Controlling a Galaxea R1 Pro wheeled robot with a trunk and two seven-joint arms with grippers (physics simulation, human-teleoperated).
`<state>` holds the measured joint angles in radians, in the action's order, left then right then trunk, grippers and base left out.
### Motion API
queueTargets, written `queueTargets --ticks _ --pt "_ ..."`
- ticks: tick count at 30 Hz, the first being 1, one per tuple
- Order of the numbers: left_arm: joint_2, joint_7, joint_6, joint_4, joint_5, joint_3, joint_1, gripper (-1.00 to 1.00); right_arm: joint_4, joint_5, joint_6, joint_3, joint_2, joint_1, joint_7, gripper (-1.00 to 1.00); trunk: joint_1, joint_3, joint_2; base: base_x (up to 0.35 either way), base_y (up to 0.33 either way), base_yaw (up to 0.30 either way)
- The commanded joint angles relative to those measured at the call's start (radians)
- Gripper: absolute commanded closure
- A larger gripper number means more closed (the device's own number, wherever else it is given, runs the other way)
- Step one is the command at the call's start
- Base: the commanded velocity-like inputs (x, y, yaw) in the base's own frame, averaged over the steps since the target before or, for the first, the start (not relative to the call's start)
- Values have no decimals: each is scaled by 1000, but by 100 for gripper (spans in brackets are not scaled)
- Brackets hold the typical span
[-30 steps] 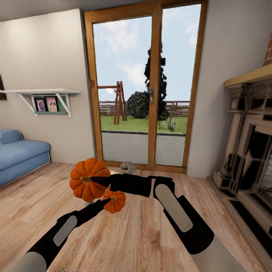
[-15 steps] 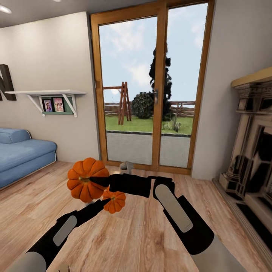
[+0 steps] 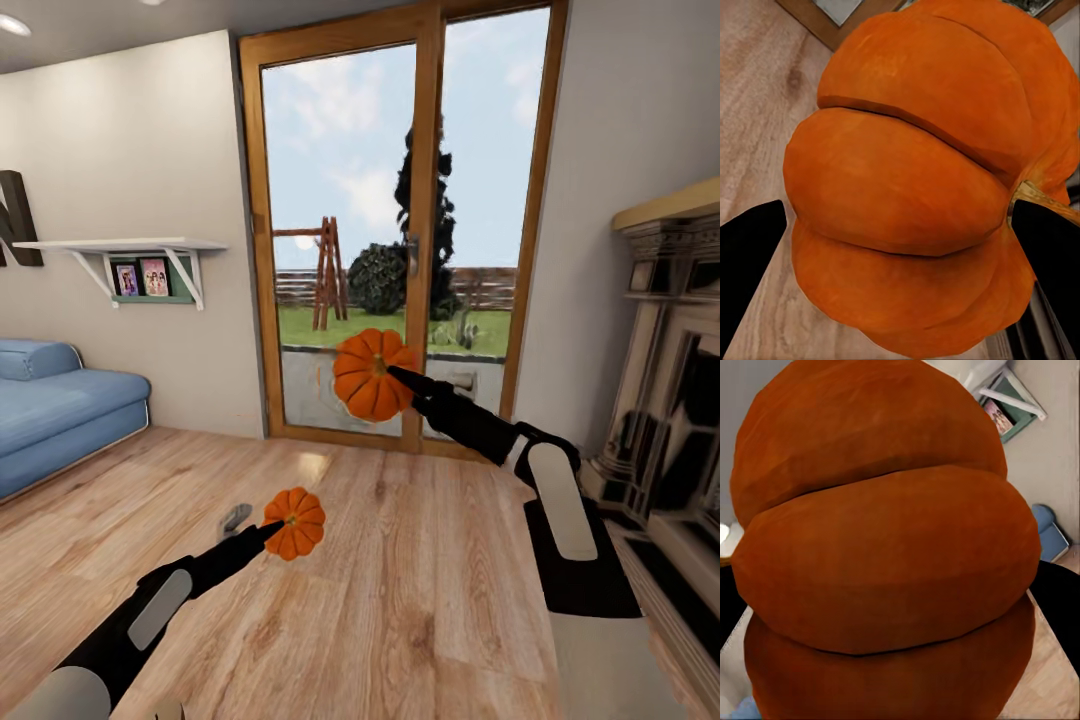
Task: Place each of the two pumpkins and all three candles from the living room inside a cabinet in the living room (use any cabinet), then make sure every cabinet is closed, and position the cauldron so it is next to a table in the living room.
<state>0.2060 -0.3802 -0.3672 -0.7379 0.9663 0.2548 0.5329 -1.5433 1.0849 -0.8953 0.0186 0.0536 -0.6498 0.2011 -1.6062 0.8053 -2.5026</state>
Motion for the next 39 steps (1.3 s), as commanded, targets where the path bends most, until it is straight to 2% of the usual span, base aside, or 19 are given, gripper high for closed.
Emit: queueTargets --ticks 1,9,11,14,21,28,32,39 --pt "2 -2 -4 0 9 3 1 100 2 4 -6 13 -4 -1 19 100 0 1 -1 0 0 0" --pt "3 -6 -4 0 8 3 1 100 13 5 2 40 -52 -1 66 100 0 1 -1 0 0 0" --pt "3 -6 -4 0 8 0 1 100 13 5 5 71 -59 0 68 100 0 1 -1 -7 25 0" --pt "5 -6 -4 0 8 -5 1 100 11 -1 7 96 -61 0 72 100 0 1 -1 -42 145 0" --pt "32 -13 -4 0 11 -11 2 100 8 -7 8 103 -61 10 73 100 0 1 -1 -9 51 0" --pt "33 -14 -4 0 9 -11 2 100 3 -10 30 103 -61 55 77 100 0 1 -1 0 41 0" --pt "32 -14 -4 0 9 -11 2 100 7 -11 34 103 -61 59 90 100 0 1 -1 -1 5 62" --pt "32 -14 -4 0 10 -11 2 100 11 -12 39 100 -61 59 89 100 0 -1 -1 -121 1 250"
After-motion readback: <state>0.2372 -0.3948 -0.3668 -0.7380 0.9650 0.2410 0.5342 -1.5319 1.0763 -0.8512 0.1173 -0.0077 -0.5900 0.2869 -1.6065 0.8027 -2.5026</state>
